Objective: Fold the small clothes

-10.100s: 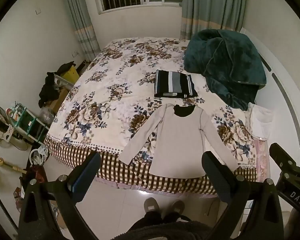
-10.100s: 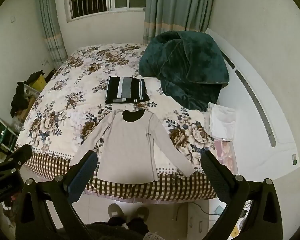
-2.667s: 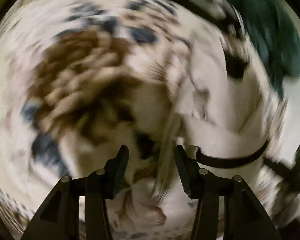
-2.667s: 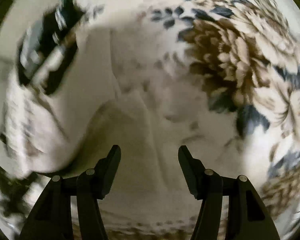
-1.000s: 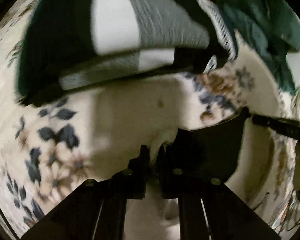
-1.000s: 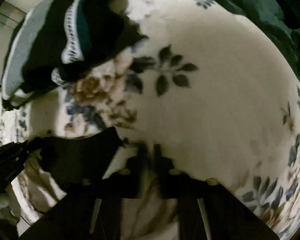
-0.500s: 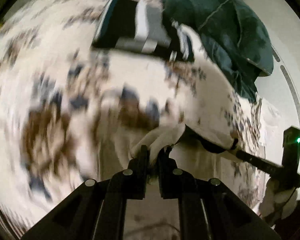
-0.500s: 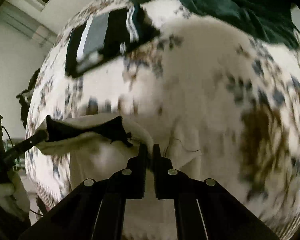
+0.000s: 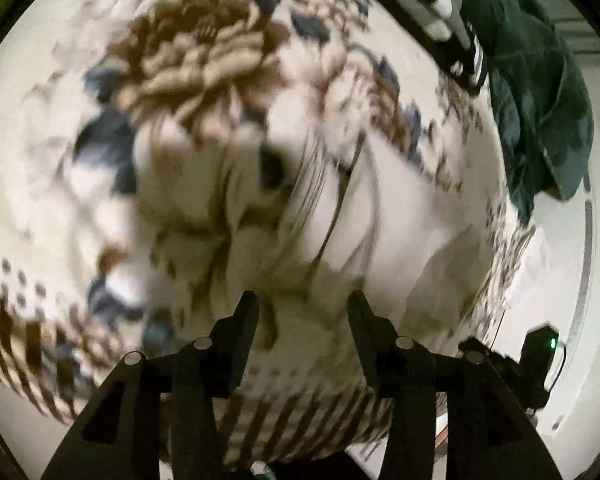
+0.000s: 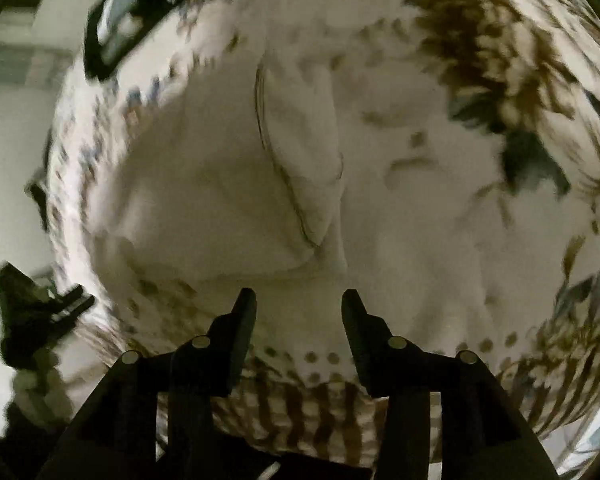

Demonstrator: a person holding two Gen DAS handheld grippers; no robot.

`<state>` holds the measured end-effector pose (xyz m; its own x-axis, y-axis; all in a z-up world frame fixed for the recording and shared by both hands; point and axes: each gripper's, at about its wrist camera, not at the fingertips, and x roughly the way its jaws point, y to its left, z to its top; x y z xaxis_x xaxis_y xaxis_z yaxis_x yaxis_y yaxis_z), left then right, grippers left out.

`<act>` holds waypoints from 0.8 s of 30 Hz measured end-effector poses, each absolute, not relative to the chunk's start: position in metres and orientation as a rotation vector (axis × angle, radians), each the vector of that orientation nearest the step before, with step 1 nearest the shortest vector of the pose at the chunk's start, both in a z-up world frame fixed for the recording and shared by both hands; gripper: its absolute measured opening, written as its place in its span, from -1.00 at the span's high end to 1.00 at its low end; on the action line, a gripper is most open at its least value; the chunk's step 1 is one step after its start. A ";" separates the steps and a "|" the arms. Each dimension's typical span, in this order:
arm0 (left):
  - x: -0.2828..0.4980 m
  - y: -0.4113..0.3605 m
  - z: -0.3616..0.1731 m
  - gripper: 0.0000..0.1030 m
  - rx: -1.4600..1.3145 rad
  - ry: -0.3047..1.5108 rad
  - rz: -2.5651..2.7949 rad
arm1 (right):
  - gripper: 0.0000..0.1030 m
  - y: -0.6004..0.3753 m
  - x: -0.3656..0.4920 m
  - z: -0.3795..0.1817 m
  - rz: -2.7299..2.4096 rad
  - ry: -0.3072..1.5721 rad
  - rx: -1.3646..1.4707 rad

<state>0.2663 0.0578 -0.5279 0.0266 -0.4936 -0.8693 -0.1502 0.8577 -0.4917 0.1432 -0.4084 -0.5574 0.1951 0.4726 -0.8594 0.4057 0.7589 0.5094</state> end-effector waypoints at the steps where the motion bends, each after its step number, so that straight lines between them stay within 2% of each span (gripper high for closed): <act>1: 0.273 0.056 -0.529 0.15 -0.534 1.526 -0.278 | 0.06 -0.416 0.144 -0.552 0.048 1.372 0.819; 4: 0.304 0.040 -0.541 0.15 -0.566 1.515 -0.280 | -0.02 -0.428 0.156 -0.548 0.031 1.286 0.926; 9: 0.328 -0.002 -0.575 0.21 -0.464 1.594 -0.271 | -0.02 -0.421 0.176 -0.584 -0.049 1.396 0.941; 10: 0.327 -0.007 -0.573 0.61 -0.442 1.571 -0.280 | 0.03 -0.420 0.177 -0.589 -0.069 1.426 0.934; 11: 0.326 -0.012 -0.567 0.88 -0.415 1.541 -0.300 | 0.43 -0.417 0.175 -0.593 -0.088 1.450 0.931; 12: 0.326 -0.014 -0.561 0.88 -0.389 1.517 -0.313 | 0.72 -0.412 0.170 -0.592 -0.093 1.442 0.932; 13: 0.327 -0.013 -0.553 0.88 -0.371 1.491 -0.316 | 0.87 -0.411 0.167 -0.589 -0.098 1.438 0.932; 17: 0.341 0.003 -0.540 0.88 -0.413 1.468 -0.331 | 0.88 -0.406 0.149 -0.570 -0.080 1.372 1.042; 20: 0.343 0.005 -0.549 0.87 -0.385 1.523 -0.343 | 0.88 -0.404 0.139 -0.570 -0.106 1.411 1.004; 22: 0.341 0.002 -0.561 0.79 -0.361 1.583 -0.373 | 0.88 -0.404 0.136 -0.585 -0.142 1.517 0.943; 24: 0.337 0.003 -0.566 0.63 -0.380 1.622 -0.381 | 0.85 -0.403 0.135 -0.593 -0.143 1.565 0.897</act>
<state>0.3373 0.0027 -0.5663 -0.0819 -0.4614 -0.8834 -0.0194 0.8869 -0.4615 0.1347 -0.4026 -0.5929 0.0678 0.4534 -0.8887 0.6065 0.6885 0.3975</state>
